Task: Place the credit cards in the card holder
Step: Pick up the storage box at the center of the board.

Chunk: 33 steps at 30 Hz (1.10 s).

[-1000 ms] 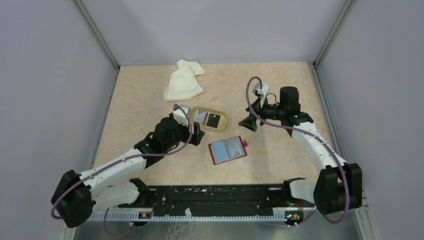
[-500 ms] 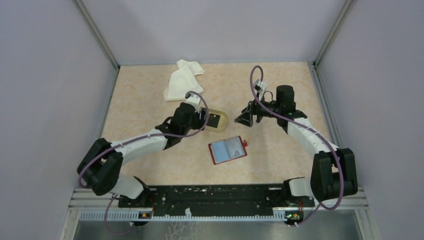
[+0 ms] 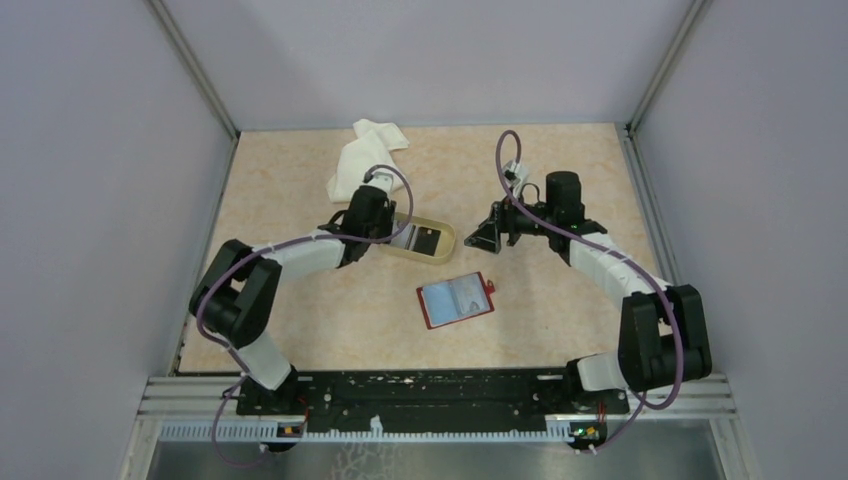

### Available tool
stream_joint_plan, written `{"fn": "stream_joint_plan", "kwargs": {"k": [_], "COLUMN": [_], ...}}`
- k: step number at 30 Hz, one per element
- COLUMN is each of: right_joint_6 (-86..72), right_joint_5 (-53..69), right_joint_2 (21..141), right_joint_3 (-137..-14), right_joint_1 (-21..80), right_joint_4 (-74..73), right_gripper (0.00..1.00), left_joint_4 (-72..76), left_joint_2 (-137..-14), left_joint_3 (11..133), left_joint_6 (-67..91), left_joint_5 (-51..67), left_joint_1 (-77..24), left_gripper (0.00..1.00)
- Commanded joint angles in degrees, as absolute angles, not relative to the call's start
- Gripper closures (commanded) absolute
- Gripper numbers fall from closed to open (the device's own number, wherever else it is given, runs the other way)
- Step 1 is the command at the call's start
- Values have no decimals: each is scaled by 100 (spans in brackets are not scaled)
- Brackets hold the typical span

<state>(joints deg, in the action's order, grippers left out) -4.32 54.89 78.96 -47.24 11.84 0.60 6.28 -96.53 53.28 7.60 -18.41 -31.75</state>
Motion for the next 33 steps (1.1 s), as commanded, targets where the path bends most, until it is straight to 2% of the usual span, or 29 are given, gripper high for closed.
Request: {"fn": "stream_joint_plan", "kwargs": {"k": [1, 8, 16, 17, 25, 28, 33], "right_joint_6": [-435, -455, -742, -819, -1997, -2433, -2243], "right_joint_5": [5511, 5550, 5694, 5736, 5867, 5439, 4334], "right_joint_2": [7875, 7873, 7980, 8011, 8249, 8356, 8551], "right_joint_3": [-4860, -4854, -4795, -4784, -4631, -4651, -4978], "right_joint_1": [1217, 1244, 1520, 1554, 1761, 1962, 2457], "right_joint_4": [222, 232, 466, 523, 1382, 1318, 480], "right_gripper": [20, 20, 20, 20, 21, 21, 21], "left_joint_4": [381, 207, 91, 89, 497, 821, 1075], "left_joint_2": [-9835, -9968, -9841, -9798, -8906, -8519, -8135], "left_joint_3": [5505, 5613, 5584, 5563, 4811, 4340, 3793], "left_joint_6": [744, 910, 1157, 1220, 2437, 2981, 3806], "left_joint_5": [-1904, -2122, -1951, -1886, -1146, -1443, -2094], "left_joint_1": [-3179, -3180, -3175, -3173, -3246, -3524, -4023], "left_gripper": [52, 59, 98, 100, 100, 100, 100]}}
